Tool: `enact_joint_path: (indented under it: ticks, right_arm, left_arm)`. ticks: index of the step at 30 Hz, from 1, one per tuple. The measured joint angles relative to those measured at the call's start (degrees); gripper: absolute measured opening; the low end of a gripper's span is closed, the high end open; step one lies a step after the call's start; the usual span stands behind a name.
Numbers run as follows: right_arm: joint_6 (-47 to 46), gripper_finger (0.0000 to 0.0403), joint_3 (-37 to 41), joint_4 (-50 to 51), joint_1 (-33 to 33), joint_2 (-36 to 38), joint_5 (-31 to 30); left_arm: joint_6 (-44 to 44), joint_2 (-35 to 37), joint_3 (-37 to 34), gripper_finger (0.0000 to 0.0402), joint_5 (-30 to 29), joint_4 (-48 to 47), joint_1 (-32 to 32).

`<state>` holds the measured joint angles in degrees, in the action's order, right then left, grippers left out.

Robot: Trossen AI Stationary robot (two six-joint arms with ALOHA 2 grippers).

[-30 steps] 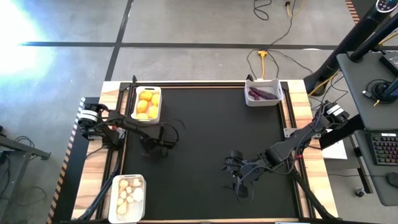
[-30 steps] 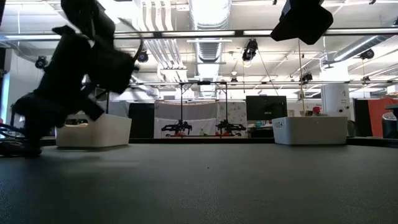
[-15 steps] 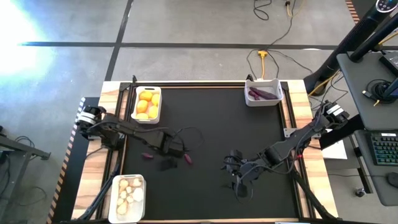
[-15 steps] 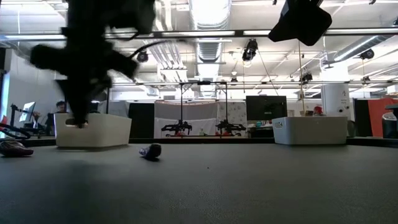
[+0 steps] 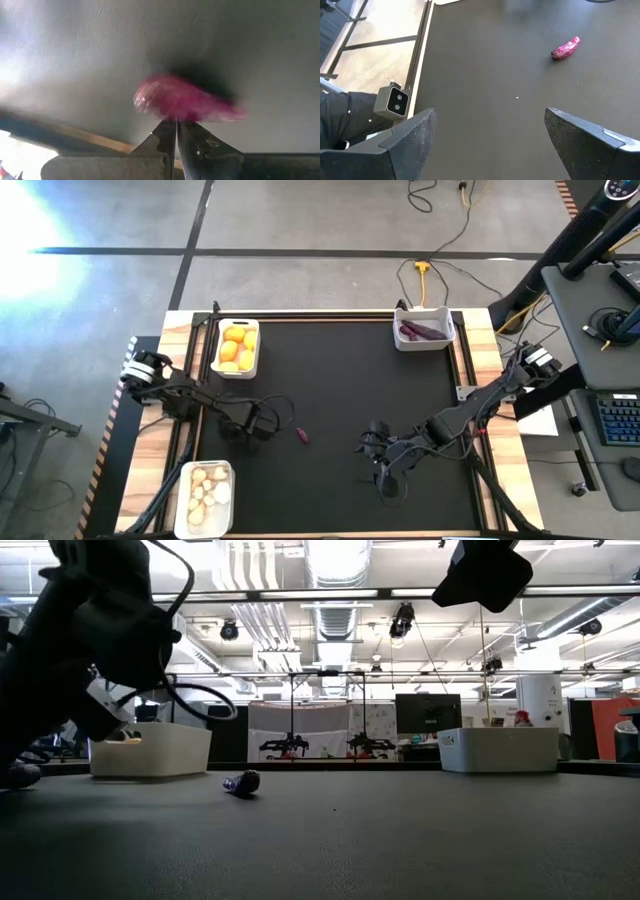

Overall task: Sort produce into baskets
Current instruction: Move the small eggplants to the center of the table

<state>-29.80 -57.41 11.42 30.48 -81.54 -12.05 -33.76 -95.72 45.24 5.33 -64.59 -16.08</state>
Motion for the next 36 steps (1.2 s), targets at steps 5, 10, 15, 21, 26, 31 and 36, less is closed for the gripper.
enact_joint_path:
  ticks: [5, 10, 15, 21, 26, 31, 36]
  right_arm:
    - [0.3, 0.0364, 0.0, 0.0, 0.0, 0.0, 0.0]
    - [0.2, 0.0364, 0.0, -0.2, -0.1, 0.0, 0.0]
    - [0.0, 0.0364, -0.1, -0.2, -0.1, 0.0, 0.0]
    - [0.0, 0.0364, -0.2, -0.8, -0.1, 0.0, 0.0]
    - [0.0, 0.0364, -0.2, -2.7, -0.1, 0.0, 0.0]
    - [0.0, 0.0364, -0.2, -3.4, -0.1, 0.0, 0.0]
    - [1.0, 0.0364, -0.2, -3.5, -0.1, 0.0, -0.2]
  left_arm:
    - [-0.1, 0.2, -1.2, 0.0000, -1.6, 5.1, 0.0]
    - [-2.4, 0.1, 1.7, 0.0000, -5.5, 7.8, 0.0]
    - [-1.3, 0.0, 6.8, 0.0000, -14.1, 16.7, 0.0]
    - [2.2, 0.0, 13.1, 0.0000, -23.9, 24.6, 0.3]
    - [3.7, 0.5, 17.1, 0.0000, -26.6, 20.1, -0.1]
    - [-1.7, 2.5, 14.0, 0.0000, -25.9, 5.8, -0.8]
    - [-8.6, 6.8, 4.6, 0.0000, -26.3, 7.2, -0.6]
